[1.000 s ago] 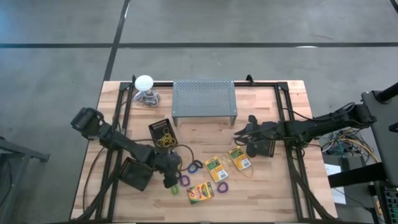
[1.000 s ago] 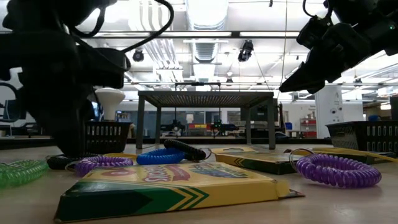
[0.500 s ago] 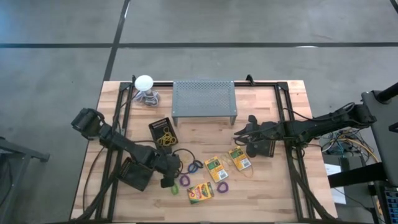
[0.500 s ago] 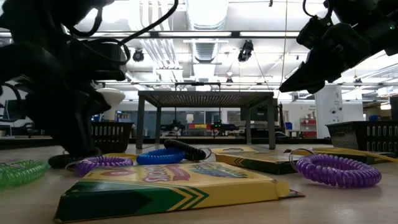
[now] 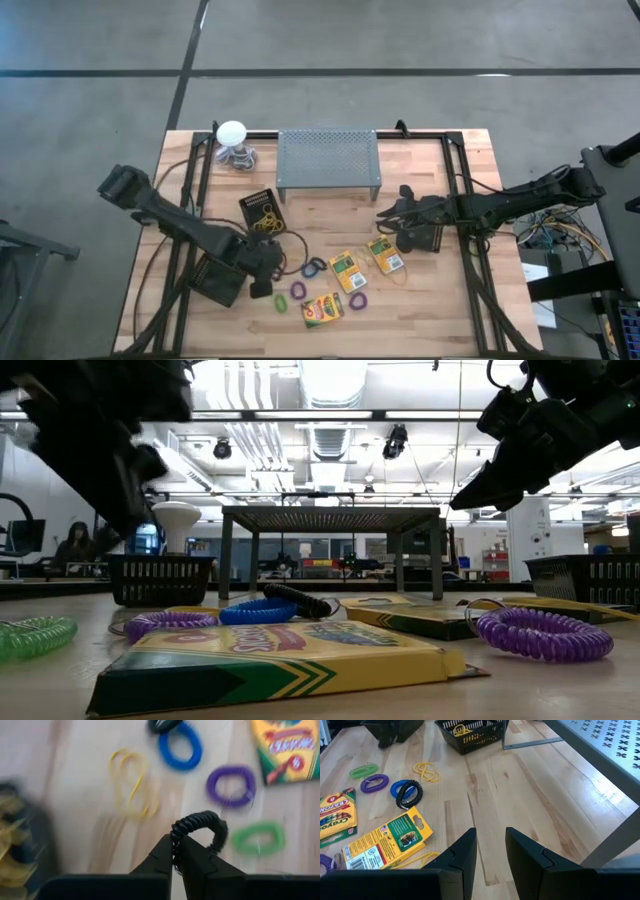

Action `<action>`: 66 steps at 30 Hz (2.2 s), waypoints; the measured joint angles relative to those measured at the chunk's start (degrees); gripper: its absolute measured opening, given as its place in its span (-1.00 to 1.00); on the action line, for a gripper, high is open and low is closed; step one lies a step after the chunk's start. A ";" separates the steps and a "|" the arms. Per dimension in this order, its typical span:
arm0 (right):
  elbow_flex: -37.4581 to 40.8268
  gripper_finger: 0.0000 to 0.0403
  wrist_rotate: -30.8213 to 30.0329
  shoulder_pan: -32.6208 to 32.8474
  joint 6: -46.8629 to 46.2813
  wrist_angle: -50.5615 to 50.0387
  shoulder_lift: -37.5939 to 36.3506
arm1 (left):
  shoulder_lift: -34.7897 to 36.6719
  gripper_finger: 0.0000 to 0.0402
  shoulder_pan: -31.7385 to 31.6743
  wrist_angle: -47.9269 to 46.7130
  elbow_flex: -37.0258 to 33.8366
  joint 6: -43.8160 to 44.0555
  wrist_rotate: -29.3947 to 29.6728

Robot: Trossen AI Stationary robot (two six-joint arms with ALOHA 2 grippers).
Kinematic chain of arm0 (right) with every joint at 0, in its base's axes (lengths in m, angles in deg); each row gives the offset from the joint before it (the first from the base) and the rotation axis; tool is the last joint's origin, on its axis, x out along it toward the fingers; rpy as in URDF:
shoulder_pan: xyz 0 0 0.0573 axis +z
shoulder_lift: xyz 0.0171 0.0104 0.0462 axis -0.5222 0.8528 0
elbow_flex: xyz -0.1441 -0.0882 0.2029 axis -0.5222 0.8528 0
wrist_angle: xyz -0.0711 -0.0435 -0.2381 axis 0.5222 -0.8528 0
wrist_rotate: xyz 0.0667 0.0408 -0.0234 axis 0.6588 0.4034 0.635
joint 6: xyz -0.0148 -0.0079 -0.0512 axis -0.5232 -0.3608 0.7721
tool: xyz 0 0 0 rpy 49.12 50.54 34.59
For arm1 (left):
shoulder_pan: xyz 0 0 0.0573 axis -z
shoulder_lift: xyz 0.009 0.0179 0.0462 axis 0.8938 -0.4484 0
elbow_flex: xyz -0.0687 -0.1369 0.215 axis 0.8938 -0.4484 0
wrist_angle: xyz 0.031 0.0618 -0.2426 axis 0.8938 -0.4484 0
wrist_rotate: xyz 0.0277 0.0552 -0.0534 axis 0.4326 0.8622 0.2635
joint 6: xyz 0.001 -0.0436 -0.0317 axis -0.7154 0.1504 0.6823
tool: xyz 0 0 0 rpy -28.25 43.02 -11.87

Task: Pick & Place Office Desk Supplies
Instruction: Put the black spring keychain into the bottom black bin, then put the purple spring keychain into the bottom black bin

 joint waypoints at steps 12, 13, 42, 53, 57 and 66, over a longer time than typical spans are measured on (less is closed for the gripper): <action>0.00 -0.50 0.00 -0.02 1.10 -0.28 0.00 | 14.81 -0.88 9.85 -22.84 1.64 34.12 -9.49; 0.00 -0.50 0.00 -0.02 1.49 -0.28 0.00 | 15.17 -0.88 10.98 -23.04 1.36 37.35 -10.14; 0.00 -0.50 -0.04 -0.02 2.34 0.81 0.00 | 15.27 -0.34 17.44 -23.59 -4.47 56.55 -14.60; 0.00 -0.50 -0.07 -0.02 0.83 1.01 0.00 | 13.56 -0.35 17.17 -7.13 1.94 35.79 26.58; 0.00 -0.50 -0.07 -0.01 0.84 1.03 0.00 | 8.47 -0.35 15.50 2.70 1.82 24.14 29.34; 0.00 -0.50 -0.02 0.00 3.57 1.05 0.00 | -4.91 -0.35 10.89 11.55 1.82 17.03 22.29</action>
